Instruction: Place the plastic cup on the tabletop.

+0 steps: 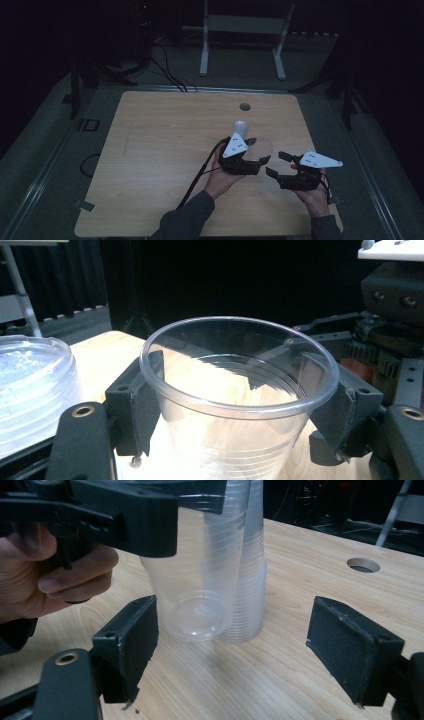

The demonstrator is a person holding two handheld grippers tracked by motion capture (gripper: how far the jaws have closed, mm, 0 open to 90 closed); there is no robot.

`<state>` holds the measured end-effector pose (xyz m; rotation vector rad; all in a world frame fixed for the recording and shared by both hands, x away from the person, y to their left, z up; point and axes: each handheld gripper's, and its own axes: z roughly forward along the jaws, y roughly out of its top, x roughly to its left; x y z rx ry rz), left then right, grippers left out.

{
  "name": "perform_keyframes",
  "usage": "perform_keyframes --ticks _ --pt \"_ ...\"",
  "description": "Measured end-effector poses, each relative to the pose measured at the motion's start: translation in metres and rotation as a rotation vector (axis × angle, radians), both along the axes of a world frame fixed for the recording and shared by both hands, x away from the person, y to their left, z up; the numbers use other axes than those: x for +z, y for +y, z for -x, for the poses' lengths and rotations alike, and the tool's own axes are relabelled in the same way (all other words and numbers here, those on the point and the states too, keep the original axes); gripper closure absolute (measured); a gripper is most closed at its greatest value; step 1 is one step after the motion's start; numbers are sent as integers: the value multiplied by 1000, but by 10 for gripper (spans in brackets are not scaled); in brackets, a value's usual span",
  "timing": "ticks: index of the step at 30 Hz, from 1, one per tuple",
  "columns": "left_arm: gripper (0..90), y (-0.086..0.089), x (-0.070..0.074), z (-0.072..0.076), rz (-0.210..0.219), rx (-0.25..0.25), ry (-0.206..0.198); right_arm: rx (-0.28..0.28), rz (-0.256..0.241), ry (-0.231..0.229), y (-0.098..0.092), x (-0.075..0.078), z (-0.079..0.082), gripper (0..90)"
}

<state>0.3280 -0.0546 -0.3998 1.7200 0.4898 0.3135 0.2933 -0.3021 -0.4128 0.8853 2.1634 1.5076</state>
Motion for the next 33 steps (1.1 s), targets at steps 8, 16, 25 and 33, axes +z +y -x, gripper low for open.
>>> perform_keyframes --ticks 8,16,25,33 --pt "279 0 -4 -2 -11 6 3 -2 -3 2 -2 -1 1 205" --pt "279 -1 -9 -3 -20 11 4 -4 -8 0 -4 0 2 206" --pt "279 -2 -17 -6 -25 18 11 -8 -13 -3 -5 0 2 205" --pt "279 -2 -25 -5 -28 18 1 -11 -16 -5 -6 0 3 205"
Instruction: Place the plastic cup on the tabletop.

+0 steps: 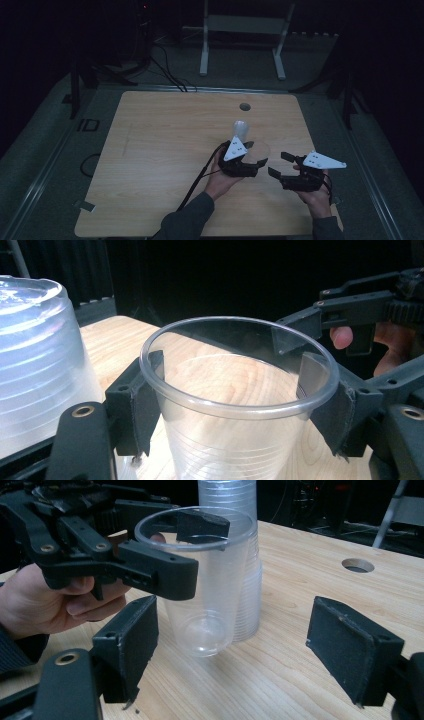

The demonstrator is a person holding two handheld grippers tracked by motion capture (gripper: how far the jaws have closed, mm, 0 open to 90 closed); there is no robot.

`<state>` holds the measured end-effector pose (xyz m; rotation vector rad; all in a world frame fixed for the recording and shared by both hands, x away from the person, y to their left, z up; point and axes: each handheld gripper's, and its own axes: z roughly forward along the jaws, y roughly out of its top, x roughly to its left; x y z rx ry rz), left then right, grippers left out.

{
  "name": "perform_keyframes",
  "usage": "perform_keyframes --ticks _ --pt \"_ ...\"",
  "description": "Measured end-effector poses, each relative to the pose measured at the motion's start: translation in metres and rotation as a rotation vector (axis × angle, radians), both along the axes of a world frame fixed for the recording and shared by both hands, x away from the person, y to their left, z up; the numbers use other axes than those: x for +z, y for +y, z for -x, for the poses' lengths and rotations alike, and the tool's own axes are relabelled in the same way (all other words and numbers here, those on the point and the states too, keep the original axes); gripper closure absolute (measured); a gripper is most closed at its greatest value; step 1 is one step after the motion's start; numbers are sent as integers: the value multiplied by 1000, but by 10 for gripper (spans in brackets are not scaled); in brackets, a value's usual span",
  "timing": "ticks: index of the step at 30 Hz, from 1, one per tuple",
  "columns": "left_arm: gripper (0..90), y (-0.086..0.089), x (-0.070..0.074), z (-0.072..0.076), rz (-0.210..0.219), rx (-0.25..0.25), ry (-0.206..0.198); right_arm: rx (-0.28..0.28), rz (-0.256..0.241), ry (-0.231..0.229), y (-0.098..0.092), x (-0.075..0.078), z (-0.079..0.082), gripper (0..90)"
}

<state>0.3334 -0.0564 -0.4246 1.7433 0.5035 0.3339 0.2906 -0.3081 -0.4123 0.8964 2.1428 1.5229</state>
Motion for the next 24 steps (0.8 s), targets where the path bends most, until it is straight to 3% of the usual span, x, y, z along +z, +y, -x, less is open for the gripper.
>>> perform_keyframes --ticks 9,24 --pt "279 2 -8 0 11 31 -8 0 -5 1 0 0 0 205" --pt "279 -1 -18 0 36 39 -5 -1 -8 1 0 0 0 206"
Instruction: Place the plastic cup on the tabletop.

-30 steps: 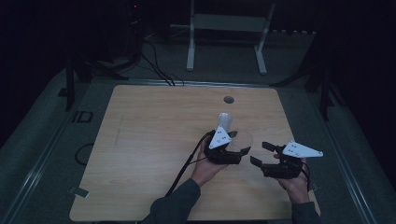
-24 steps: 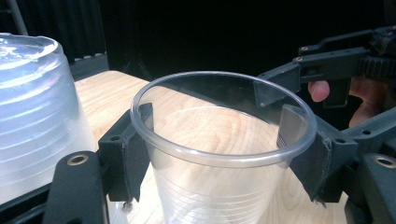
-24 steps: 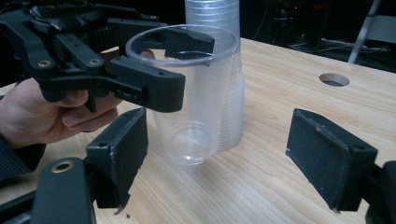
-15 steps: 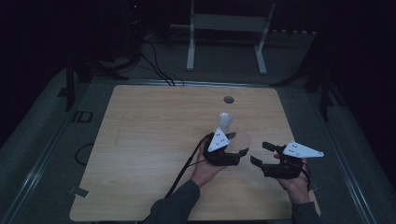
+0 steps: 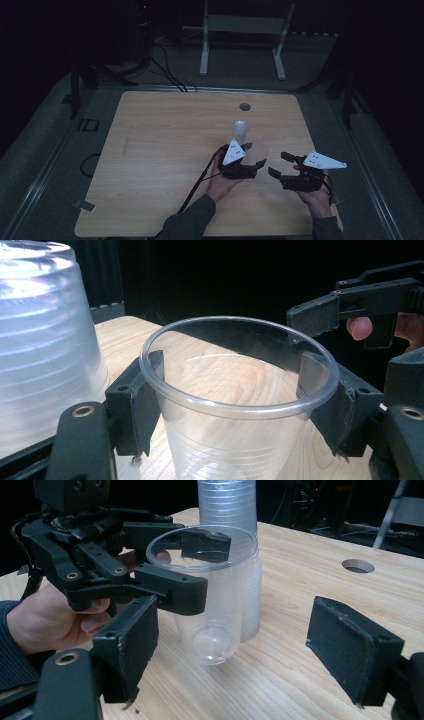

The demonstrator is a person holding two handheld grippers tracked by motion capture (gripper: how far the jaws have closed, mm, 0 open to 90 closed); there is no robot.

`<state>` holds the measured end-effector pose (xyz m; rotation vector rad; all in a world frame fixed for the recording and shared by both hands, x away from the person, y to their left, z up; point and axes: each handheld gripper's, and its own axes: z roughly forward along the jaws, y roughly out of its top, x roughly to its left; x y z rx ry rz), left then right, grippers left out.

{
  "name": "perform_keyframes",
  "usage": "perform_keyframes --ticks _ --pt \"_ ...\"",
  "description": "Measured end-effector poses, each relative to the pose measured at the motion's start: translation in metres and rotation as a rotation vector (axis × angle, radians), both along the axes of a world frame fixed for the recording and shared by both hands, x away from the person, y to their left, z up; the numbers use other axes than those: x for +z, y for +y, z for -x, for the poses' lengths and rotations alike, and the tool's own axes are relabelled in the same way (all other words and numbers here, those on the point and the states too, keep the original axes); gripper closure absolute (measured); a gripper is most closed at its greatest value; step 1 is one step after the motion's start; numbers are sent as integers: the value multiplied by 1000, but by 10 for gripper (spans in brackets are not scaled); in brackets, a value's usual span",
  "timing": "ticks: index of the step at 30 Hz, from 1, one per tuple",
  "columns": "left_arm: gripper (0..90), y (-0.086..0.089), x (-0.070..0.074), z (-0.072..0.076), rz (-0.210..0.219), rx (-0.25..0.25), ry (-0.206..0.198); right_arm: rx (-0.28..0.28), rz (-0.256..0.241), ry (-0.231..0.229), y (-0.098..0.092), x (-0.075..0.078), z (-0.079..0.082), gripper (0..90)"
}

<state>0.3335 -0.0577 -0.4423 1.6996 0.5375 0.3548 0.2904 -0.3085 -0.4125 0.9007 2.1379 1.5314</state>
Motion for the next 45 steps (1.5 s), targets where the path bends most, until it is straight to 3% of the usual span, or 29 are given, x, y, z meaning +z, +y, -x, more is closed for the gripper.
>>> perform_keyframes --ticks 20,31,45 --pt "279 -8 -18 -2 4 15 19 -8 -9 -4 -3 0 0 206" --pt "279 -14 -29 -1 -22 27 10 -15 -16 -7 -6 1 0 206" --pt "278 -18 -42 -6 -63 36 31 -19 -19 -8 -7 0 0 206"
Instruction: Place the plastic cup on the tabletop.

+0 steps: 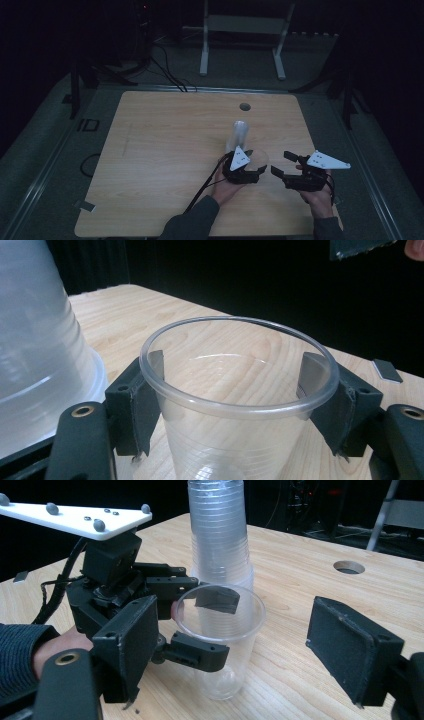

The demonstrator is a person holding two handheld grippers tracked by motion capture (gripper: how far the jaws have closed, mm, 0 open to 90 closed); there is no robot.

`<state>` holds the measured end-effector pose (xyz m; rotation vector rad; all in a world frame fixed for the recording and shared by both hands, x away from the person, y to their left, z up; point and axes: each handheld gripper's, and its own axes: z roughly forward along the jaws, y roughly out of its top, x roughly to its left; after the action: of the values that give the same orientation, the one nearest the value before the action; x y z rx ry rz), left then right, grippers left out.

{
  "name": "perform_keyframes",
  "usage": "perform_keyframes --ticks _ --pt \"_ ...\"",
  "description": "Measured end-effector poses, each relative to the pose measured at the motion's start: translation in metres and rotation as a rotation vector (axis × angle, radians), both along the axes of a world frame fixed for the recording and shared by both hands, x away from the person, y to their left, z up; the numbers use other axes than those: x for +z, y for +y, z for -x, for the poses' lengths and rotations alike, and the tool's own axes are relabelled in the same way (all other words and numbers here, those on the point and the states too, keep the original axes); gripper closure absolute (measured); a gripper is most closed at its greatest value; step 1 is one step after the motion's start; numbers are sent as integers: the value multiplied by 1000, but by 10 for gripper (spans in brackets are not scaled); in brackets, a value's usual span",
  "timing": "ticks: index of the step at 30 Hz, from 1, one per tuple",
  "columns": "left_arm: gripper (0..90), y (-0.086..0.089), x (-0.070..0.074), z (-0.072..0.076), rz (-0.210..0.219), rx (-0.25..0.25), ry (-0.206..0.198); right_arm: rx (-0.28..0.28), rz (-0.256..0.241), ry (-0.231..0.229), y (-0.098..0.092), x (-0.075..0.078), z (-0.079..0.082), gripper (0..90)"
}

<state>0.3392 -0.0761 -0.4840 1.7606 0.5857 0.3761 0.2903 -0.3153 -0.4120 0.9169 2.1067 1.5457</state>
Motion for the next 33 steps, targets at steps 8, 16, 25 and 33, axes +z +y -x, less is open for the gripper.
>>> perform_keyframes --ticks 8,16,25,33 --pt "276 -1 -5 -2 -12 5 12 -1 -2 0 -1 1 1 206" --pt "271 -1 -7 -1 -16 6 15 1 0 0 -1 0 1 206" --pt "246 -1 -8 0 -28 1 28 3 1 0 0 -1 1 206" --pt "175 0 -8 0 -29 -23 62 2 1 1 0 -1 1 206"
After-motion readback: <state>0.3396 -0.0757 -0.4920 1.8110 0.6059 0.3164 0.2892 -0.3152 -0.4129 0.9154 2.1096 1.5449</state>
